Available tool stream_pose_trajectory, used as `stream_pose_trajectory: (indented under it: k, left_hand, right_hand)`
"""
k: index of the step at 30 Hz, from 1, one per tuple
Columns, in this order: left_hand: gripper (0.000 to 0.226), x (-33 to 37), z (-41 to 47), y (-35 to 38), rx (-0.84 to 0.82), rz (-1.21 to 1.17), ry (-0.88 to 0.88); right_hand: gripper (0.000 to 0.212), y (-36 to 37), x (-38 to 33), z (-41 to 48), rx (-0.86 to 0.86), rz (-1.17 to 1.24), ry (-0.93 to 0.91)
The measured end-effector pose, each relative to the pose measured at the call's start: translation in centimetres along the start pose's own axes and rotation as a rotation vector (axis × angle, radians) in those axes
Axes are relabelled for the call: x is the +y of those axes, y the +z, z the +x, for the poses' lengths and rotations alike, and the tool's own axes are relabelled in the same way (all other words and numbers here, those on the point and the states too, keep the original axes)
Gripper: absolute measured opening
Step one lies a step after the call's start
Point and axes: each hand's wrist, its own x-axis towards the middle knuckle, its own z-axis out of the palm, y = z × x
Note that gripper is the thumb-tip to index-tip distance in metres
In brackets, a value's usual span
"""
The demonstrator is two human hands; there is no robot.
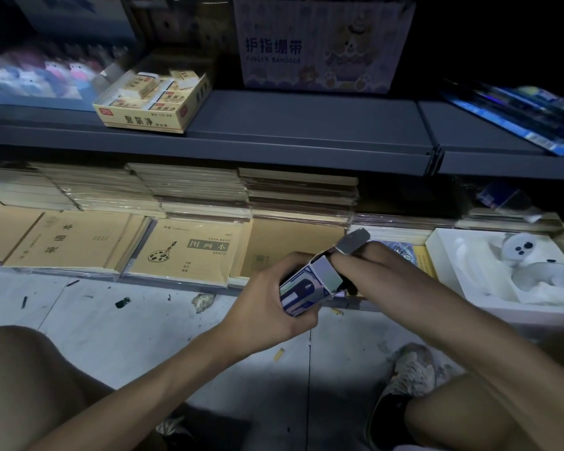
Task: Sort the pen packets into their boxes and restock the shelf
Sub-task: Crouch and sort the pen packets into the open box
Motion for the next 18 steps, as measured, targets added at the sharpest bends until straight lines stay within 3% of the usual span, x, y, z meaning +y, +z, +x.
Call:
stream_pose_trajectory:
  k: [2, 5, 7, 9, 12, 15, 18]
  left_hand:
    - [0.057, 0.1, -0.1, -0.3, -0.016, -0.018, 0.000]
    - [0.056, 0.2, 0.0, -0.7, -0.028, -0.042, -0.002]
    - [0.061, 0.5, 0.2, -0.9, -0.034, -0.049, -0.013]
    - [0.061, 0.4, 0.2, -1.0, -0.035, -0.064, -0.035]
    - [0.041, -0.4, 0.2, -1.1, 0.003, -0.089, -0.096]
    - [0.025, -1.0, -0.1, -1.3, 0.039, -0.141, -0.176]
    - [0.028, -1.1, -0.4, -1.2, 0.042, -0.167, -0.222]
  right_hand:
    - [0.036, -0.4, 0.5, 0.4, -0.017, 0.034, 0.070]
    - [0.055, -1.0, 1.2, 0.9, -0.085, 0.083, 0.149]
    - [0.054, -0.9, 1.3, 0.6, -0.108, 0.089, 0.099]
    - [0.046, -0.4, 1.4, -0.1, -0.038, -0.039, -0.068]
    - [0.026, 0.8, 1.4, -0.8, 0.245, -0.190, -0.325]
    - [0.022, 0.7, 1.9, -0.1, 0.332, 0.025, -0.331]
    - [0.011, 0.2, 1.7, 0.3, 0.360, 0.140, -0.311]
